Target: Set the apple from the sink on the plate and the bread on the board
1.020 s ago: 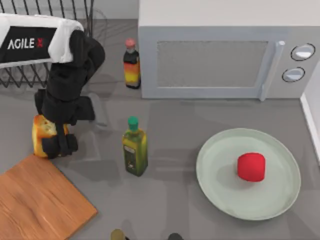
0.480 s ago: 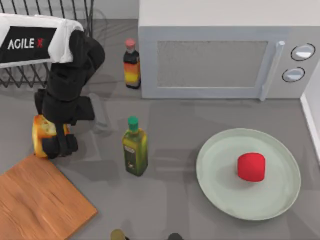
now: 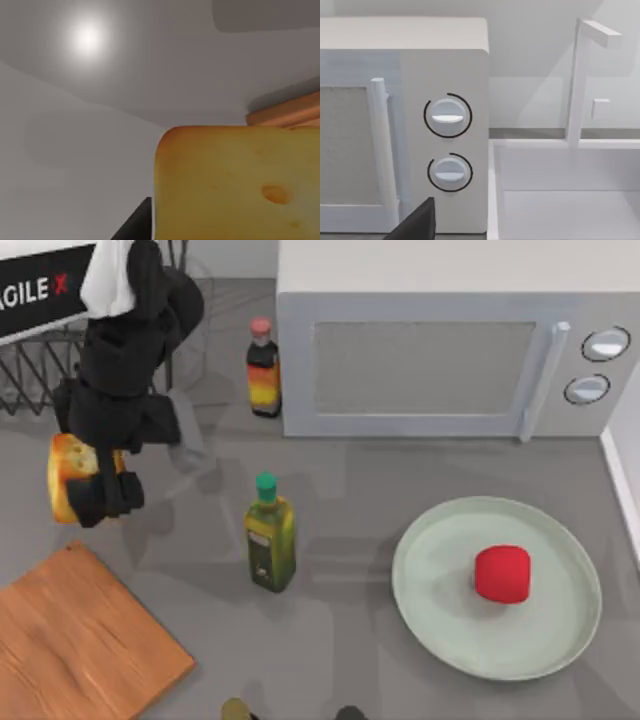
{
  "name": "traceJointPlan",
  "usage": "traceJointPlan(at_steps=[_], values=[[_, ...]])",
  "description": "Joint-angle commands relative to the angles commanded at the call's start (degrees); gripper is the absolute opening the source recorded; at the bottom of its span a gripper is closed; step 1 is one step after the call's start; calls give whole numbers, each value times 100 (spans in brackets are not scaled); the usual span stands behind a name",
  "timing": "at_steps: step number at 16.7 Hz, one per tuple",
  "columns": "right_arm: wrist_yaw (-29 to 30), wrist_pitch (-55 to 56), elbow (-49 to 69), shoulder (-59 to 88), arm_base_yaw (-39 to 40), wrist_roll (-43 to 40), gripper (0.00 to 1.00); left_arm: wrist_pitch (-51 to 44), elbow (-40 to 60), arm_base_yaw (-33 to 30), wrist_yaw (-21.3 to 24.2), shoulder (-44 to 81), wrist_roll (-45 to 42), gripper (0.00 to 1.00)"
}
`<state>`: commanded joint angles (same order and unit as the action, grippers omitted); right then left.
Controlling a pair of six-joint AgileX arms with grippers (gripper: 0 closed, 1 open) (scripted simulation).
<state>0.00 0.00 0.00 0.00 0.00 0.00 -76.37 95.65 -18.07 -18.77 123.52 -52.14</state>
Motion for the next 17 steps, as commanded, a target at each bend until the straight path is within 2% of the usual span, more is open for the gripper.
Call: traceJointPlan(at_steps=[4, 11, 14, 17], values=[[0, 0, 0, 0, 0, 0, 100, -784, 575, -29, 45, -273, -12, 0], [0, 0, 0, 0, 0, 0, 100, -851, 612, -21, 55, -296, 25, 0], [0, 0, 0, 0, 0, 0, 100, -814, 474, 22, 125, -369, 549, 0], [0, 0, 0, 0, 0, 0, 100, -732, 223, 107, 261, -519, 1606, 0]])
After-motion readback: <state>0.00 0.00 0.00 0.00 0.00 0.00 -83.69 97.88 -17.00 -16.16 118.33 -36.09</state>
